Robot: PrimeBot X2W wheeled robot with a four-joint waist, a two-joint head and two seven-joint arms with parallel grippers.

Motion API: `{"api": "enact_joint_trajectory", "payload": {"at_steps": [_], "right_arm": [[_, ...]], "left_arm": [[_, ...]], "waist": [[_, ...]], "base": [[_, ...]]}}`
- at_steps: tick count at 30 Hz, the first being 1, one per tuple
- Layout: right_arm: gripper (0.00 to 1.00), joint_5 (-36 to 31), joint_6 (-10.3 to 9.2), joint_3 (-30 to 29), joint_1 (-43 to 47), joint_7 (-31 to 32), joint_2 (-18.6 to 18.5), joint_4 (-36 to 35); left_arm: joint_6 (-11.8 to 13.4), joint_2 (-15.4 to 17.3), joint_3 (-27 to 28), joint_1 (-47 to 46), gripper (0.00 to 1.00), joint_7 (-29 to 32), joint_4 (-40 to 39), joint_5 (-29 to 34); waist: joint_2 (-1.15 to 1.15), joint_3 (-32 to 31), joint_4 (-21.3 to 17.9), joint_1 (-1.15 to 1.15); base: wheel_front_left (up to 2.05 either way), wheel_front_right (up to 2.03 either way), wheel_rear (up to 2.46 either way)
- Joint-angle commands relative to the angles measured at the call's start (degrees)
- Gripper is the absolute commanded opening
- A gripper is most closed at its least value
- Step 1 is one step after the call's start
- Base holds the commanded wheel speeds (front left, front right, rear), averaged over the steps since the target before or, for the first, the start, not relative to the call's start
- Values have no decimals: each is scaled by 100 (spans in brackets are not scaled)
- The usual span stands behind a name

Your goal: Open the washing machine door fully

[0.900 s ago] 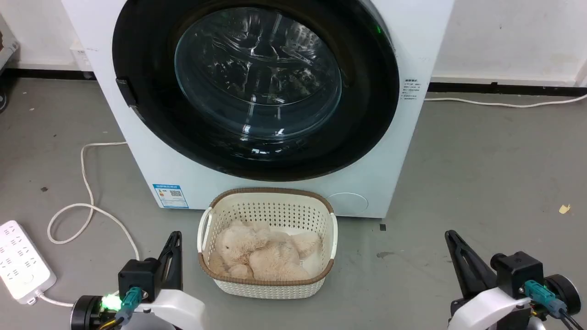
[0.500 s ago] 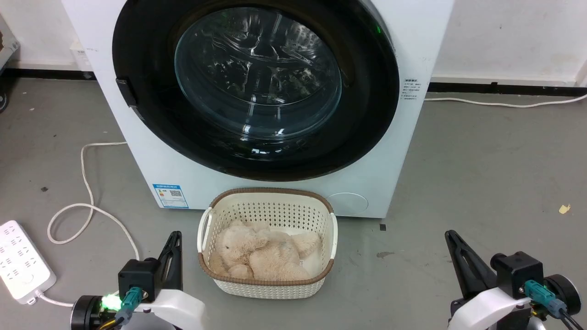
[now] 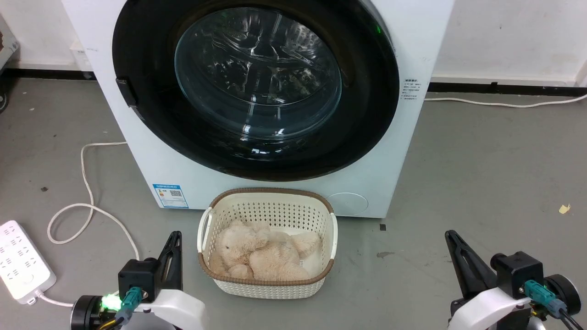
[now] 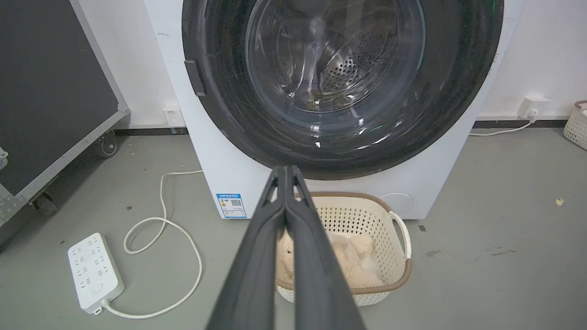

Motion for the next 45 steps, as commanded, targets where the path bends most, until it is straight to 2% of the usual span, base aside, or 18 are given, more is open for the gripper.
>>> {"api": "enact_joint_trajectory", "payload": {"at_steps": [1, 10, 11, 33, 45], "right_arm": [[0, -44, -5, -3, -66, 3, 23, -27], [0, -44, -5, -3, -66, 3, 23, -27], [100, 3, 0, 0, 1, 0, 0, 1], [100, 153, -1, -70, -4, -208, 3, -14], [100, 150, -1, -145, -187, -352, 5, -65]], "left_arm": [[16, -1, 1, -60, 0, 2, -21, 16], [16, -1, 1, -60, 0, 2, -21, 16], [0, 0, -2, 1, 100, 0, 1, -1], [25, 0, -90, -3, 100, -209, -1, -30], [41, 0, -156, -112, 100, -352, -57, -59]], "waist": [[0, 0, 0, 0], [0, 0, 0, 0], [0, 0, 0, 0], [0, 62, 19, 0], [0, 305, 88, 0]], "base": [[0, 0, 0], [0, 0, 0], [0, 0, 0], [0, 0, 0], [0, 0, 0]]}}
